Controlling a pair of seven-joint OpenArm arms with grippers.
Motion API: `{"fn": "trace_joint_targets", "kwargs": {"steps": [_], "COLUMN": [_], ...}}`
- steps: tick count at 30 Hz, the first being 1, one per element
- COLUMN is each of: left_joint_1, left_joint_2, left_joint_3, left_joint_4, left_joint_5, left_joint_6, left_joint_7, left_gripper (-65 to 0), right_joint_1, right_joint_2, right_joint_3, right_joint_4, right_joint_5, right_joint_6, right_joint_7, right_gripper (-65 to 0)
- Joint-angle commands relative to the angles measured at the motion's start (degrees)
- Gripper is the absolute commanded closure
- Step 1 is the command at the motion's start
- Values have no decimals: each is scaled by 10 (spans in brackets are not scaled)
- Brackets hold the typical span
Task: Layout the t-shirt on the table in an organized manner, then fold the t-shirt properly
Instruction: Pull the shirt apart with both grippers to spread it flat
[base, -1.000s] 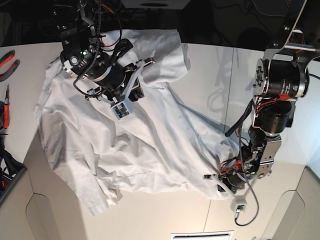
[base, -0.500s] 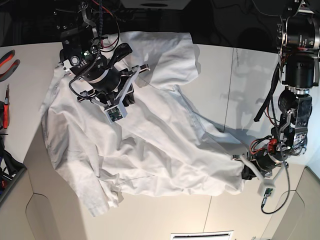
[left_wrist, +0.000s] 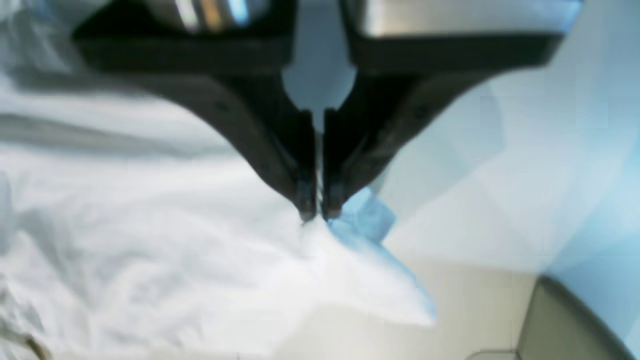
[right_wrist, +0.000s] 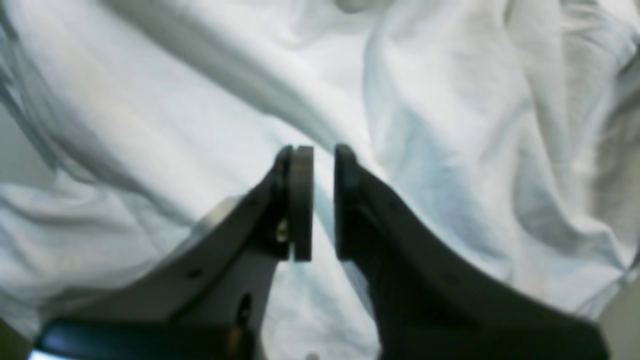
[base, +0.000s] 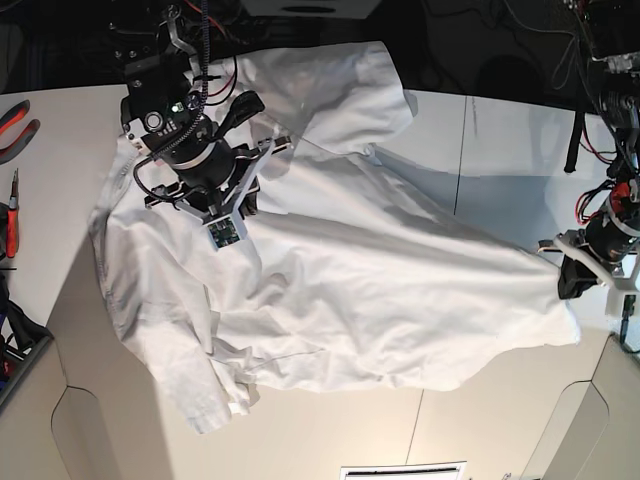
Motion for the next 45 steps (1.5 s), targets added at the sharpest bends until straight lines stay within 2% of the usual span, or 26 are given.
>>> {"fn": "trace_joint_targets", "kwargs": {"steps": [1,4,8,10,11,12,13,16,18,20,21,23,25,26,30,35,38,41,45], "left_joint_1": [8,41,68,74,74,74,74,74,73,66,58,37,12,-1,-55,-128,-163,-180,-182], "left_joint_2": [-9,-2,11,11,11,11,11,11,7,7,7,7,7,7,7,7,7,6,3], "left_joint_3": [-10,-20,-22,-22,-22,-22,-22,-22,-22,-21,-18,-7,17,32,99,174,189,189,189], "left_joint_4": [10,9,7,5,4,3,3,3,3,3,3,3,0,-5,-65,-224,-280,-292,-299], "left_joint_5": [-4,5,52,85,106,129,149,207,219,193,172,135,109,110,129,152,151,153,169], "left_joint_6": [-2,-1,-1,-2,-1,0,10,61,87,75,55,18,-2,-2,-2,-2,-3,-24,-25], "left_joint_7": [-9,-9,-11,-14,-16,-16,-18,-48,-79,-104,-103,-99,-99,-99,-99,-100,-100,-99,-99], "left_gripper": [0,0,-4,-180,-245,-272,-273,-272,-271,-271,-262,-169,-10,0,0,0,0,0,0], "right_joint_1": [6,6,6,6,6,6,6,6,6,6,6,6,5,4,-24,-106,-147,-179,-177], "right_joint_2": [-1,0,6,7,7,7,8,16,23,33,36,43,44,44,44,44,44,44,44], "right_joint_3": [0,0,0,0,0,0,0,0,0,0,0,2,2,2,2,5,5,16,62], "right_joint_4": [9,9,9,9,9,9,9,9,9,9,9,10,14,20,64,141,139,111,47], "right_joint_5": [0,0,0,0,0,0,0,-9,-26,-34,-34,-34,-34,-34,-21,-21,-21,-21,-25], "right_joint_6": [-2,-2,-2,-2,-2,-2,-2,-2,-2,-2,-2,-2,-2,-2,-2,-16,-17,-17,-31], "right_joint_7": [13,13,13,13,13,13,13,13,13,13,13,13,3,-7,-34,-34,-23,10,32], "right_gripper": [-68,-68,-68,-68,-69,-69,-70,-70,-71,-70,-70,-68,0,0,0,0,0,0,0]}}
